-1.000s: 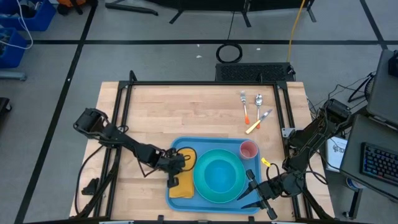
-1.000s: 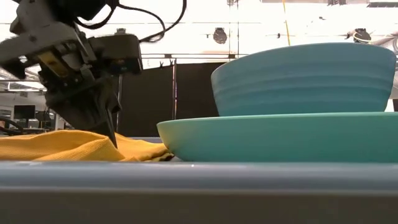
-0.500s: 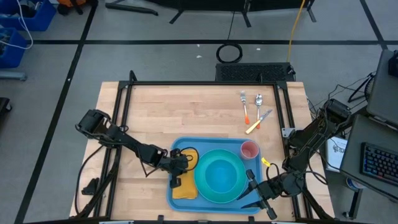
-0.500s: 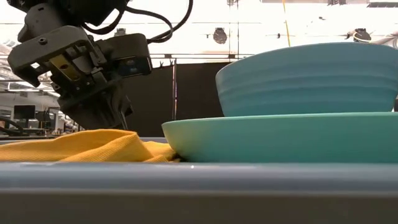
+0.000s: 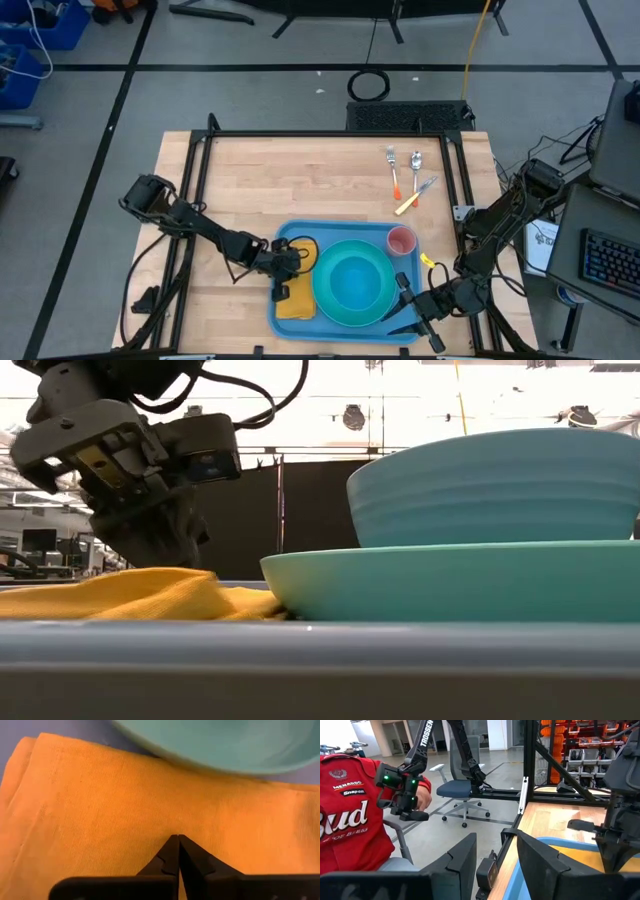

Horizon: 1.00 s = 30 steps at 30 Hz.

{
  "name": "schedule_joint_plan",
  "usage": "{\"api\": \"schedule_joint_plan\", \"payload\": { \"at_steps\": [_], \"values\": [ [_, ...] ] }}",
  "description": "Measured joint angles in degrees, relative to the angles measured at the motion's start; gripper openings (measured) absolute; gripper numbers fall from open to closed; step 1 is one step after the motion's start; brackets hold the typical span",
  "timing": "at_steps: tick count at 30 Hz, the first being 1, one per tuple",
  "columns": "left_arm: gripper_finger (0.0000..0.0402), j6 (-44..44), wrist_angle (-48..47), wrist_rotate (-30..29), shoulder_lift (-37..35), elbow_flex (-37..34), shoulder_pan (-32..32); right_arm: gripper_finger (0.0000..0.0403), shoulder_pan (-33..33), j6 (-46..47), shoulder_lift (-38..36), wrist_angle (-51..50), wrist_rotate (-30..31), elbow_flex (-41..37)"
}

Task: Set up tray
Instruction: Put the napkin to the left side of the plate on the tray, then put the orange fork on top of the napkin

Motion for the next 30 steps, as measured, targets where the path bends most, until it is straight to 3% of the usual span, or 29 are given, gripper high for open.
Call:
{"api": "schedule_joint_plan", "payload": {
  "at_steps": [7, 18, 24, 27, 30],
  "values": [
    [0.0040, 0.0, -2.4, -0.6, -3.8, 0.1, 0.0, 0.0134, -0.1, 0.0, 0.0, -0.1, 0.0, 0.0],
    [0.0042, -0.9, -5.4, -2.2, -9.6, -0.1, -0.3, 0.0134, -0.2, 0.6, 0.0, -0.3, 0.0, 0.0],
    [0.0042, 3.7, 6.4, -14.9, -10.8, 0.2, -3.8, 0.0134, -0.2, 1.3, 0.0, -0.8, -0.2, 0.0],
    [0.0042, 8.7, 11.8, -17.8, -11.5, 0.0, -5.3, 0.0131, -0.7, 0.2, 0.0, 1.2, 0.2, 0.0],
    [0.0042, 11.8, 16.3, -18.6, -11.7, 0.1, -6.6, 0.0122, -2.1, 1.5, 0.0, 2.7, 5.4, 0.0]
  ]
}}
